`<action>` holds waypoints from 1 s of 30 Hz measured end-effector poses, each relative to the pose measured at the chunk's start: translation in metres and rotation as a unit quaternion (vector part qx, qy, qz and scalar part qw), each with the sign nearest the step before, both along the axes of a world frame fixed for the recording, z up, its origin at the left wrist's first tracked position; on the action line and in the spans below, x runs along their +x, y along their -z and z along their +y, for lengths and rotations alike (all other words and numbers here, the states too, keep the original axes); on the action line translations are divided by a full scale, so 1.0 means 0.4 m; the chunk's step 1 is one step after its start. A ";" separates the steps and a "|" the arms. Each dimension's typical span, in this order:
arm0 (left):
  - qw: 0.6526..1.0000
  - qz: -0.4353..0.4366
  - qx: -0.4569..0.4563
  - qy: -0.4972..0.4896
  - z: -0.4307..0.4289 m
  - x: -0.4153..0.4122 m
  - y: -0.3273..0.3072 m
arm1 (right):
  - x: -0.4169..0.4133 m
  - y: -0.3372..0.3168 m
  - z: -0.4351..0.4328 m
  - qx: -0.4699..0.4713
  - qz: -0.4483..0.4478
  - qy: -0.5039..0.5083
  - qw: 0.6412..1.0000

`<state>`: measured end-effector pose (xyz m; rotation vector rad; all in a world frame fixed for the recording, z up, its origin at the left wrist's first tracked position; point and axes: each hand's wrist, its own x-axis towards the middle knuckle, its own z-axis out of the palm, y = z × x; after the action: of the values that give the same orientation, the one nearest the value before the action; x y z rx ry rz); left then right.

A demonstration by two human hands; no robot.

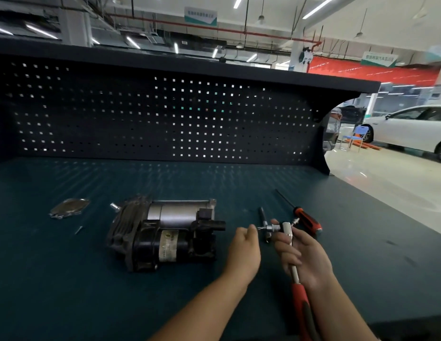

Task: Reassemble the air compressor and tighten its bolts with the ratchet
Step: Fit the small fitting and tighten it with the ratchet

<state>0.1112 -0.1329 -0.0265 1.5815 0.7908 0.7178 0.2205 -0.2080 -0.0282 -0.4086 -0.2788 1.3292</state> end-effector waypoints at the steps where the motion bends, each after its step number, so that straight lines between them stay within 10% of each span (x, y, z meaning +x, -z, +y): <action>1: 1.000 0.012 0.005 0.009 0.000 0.009 0.003 | 0.003 0.001 -0.009 0.007 -0.003 -0.012 1.000; 12: 0.991 0.016 -0.126 0.038 0.025 0.065 0.014 | 0.076 0.005 -0.059 -0.053 0.034 0.020 0.998; 18: 0.965 0.201 0.147 -0.078 0.081 0.090 0.027 | 0.139 0.000 -0.072 -0.077 0.018 0.060 0.995; 30: 0.900 0.301 0.301 -0.090 0.111 0.182 0.050 | 0.195 0.057 -0.106 0.014 0.094 0.133 0.987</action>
<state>0.1841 -0.0883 -0.0463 2.3767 1.2574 0.6388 0.2987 -0.2504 -0.0510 -0.2830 -0.0816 1.0918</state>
